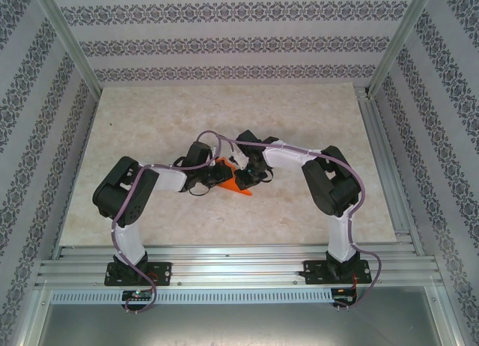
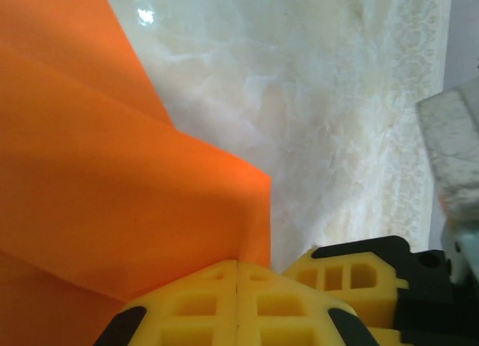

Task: Fold a paper plane with a square sheet of paper (fold left side to right side)
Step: Fourth fold the wing at the center of the table.

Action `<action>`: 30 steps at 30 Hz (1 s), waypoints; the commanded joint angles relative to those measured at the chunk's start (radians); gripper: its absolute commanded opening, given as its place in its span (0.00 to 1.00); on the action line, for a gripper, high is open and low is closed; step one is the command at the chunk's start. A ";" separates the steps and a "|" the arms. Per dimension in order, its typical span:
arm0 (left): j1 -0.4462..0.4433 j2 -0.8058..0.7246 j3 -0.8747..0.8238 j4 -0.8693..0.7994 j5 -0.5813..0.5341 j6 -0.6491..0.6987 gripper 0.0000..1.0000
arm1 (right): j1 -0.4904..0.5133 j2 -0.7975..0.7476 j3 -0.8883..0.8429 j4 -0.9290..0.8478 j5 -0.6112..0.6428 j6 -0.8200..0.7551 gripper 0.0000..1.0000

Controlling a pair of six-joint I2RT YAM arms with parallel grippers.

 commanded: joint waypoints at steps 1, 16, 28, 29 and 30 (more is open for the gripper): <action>-0.017 0.024 0.015 -0.030 -0.062 0.028 0.00 | 0.034 0.063 -0.024 -0.045 0.042 -0.004 0.13; -0.018 0.050 0.025 -0.173 -0.222 0.132 0.00 | 0.028 0.035 -0.023 -0.043 0.013 0.008 0.14; -0.018 0.056 0.020 -0.179 -0.204 0.129 0.00 | -0.030 -0.132 -0.077 0.079 -0.234 0.115 0.14; -0.018 0.056 0.019 -0.181 -0.207 0.130 0.00 | -0.028 -0.115 -0.075 0.085 -0.239 0.118 0.14; -0.018 0.056 0.020 -0.182 -0.206 0.130 0.00 | -0.028 -0.097 -0.069 0.091 -0.241 0.121 0.13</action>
